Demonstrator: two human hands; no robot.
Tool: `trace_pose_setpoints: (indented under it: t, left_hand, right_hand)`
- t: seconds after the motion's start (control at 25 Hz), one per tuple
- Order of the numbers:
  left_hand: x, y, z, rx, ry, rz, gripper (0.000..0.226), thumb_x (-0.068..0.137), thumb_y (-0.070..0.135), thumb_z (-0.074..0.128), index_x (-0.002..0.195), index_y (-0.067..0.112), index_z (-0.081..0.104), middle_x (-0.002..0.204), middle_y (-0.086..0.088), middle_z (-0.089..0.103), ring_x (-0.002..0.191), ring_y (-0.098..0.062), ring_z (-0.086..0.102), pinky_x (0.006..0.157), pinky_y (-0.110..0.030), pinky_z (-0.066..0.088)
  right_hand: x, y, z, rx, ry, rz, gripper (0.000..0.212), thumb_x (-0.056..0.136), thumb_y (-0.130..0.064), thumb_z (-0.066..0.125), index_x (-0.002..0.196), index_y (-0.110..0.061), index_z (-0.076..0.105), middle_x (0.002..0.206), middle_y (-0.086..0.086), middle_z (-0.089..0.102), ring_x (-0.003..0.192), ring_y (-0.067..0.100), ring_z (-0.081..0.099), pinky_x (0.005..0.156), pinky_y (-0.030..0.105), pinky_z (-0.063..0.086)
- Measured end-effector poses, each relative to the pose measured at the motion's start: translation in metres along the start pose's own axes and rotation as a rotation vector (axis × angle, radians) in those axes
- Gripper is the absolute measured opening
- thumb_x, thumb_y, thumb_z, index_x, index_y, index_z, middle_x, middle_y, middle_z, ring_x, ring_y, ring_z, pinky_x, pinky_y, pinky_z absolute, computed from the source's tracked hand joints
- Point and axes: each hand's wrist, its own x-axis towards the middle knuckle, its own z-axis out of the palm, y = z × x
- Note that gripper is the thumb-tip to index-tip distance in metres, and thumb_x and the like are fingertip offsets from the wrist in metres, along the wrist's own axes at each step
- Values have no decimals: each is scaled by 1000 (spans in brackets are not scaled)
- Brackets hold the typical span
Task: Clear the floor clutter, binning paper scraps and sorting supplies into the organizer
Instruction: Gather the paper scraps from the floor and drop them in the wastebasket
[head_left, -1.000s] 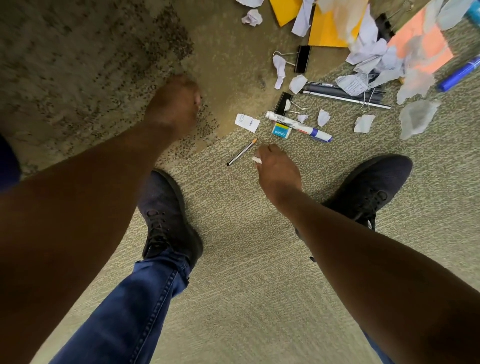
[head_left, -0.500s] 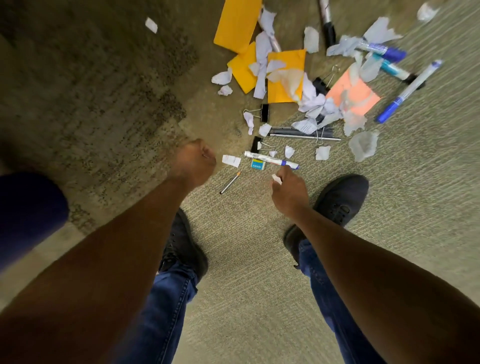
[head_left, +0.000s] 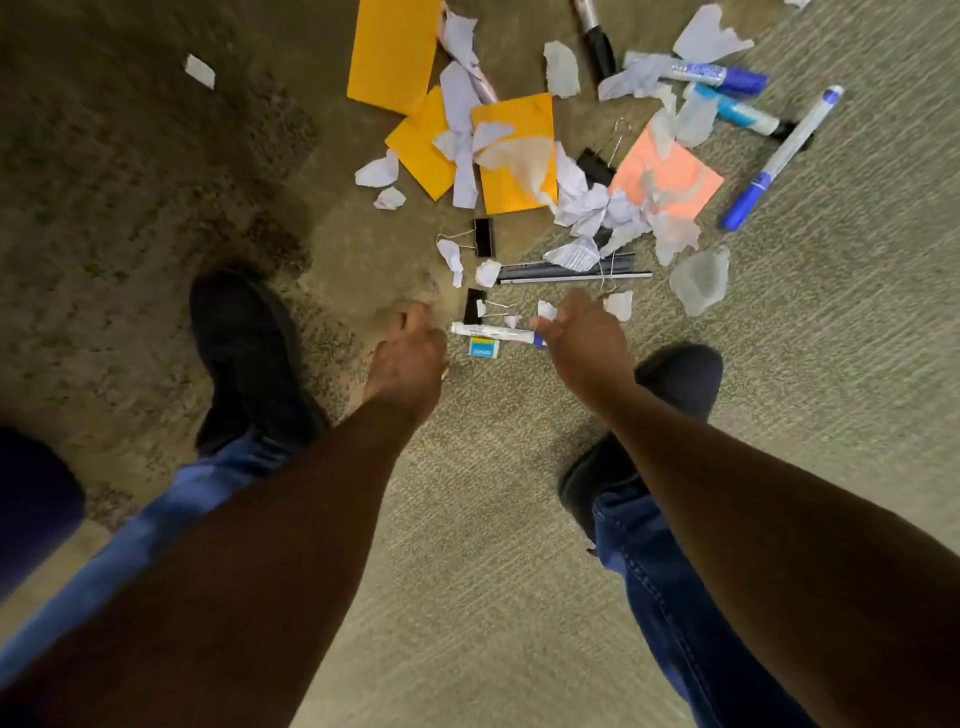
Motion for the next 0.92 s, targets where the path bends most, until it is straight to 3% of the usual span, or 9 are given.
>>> trace_pose_setpoints:
  t: [0.08,0.16,0.32,0.4,0.56,0.64,0.72,0.84,0.92]
  left_hand:
    - [5,-10,7,99,-1,83,28,87,20,63,106,-1,61,126,-21,40,106,-34,42,87,-42,47]
    - [8,-16,7,89,-19,156,29,87,18,58,110,-1,58,123,-22,47,106,-36,45,88,-42,44]
    - [6,-21,1,-239,-13,110,33,83,2,51,115,8,54,110,-18,59,98,-34,54,79,-36,41]
    - [6,-24,-4,-400,99,21,35,84,0,50,117,10,57,111,-16,60,98,-29,55,80,-29,41]
    - [26,-21,-26,-518,344,-101,19,86,2,52,100,4,65,104,-17,57,84,-19,52,76,-16,35]
    - [39,-20,-37,-506,319,-60,15,88,5,54,98,4,65,106,-15,54,81,-20,55,77,-23,43]
    - [49,-16,-43,-445,287,53,14,89,4,53,98,4,65,109,-14,52,81,-20,54,78,-25,45]
    - [58,-13,-47,-347,241,239,17,85,-5,54,93,6,64,112,-12,51,86,-16,53,77,-15,37]
    - [62,-14,-47,-252,168,247,20,85,-7,53,95,7,63,119,-13,50,91,-26,58,77,-26,44]
  right_hand:
    - [2,-8,22,162,75,106,27,88,-40,62,92,-21,44,83,0,53,75,18,49,64,31,31]
    - [4,-13,34,167,156,151,27,88,-37,63,101,-21,46,92,4,61,81,20,56,66,30,35]
    - [12,-12,32,77,144,130,24,92,-21,58,112,-17,45,101,14,65,91,32,62,67,30,35]
    - [12,-9,27,91,119,89,17,94,-16,50,110,-14,46,100,16,63,91,34,59,67,32,34]
    - [4,5,16,275,335,191,6,94,-15,42,98,-13,46,82,15,60,78,35,56,61,31,25]
    - [0,17,13,311,409,259,5,93,-13,38,91,-17,40,75,6,52,70,31,50,58,32,22]
    - [-2,29,12,325,459,336,5,94,-13,37,92,-18,38,83,7,54,72,27,46,61,33,24]
    - [-2,40,14,361,438,375,11,94,-26,49,94,-20,39,97,8,61,77,22,47,66,31,28]
    - [1,44,13,373,412,345,27,89,-34,60,101,-17,43,97,4,62,79,20,52,68,28,33]
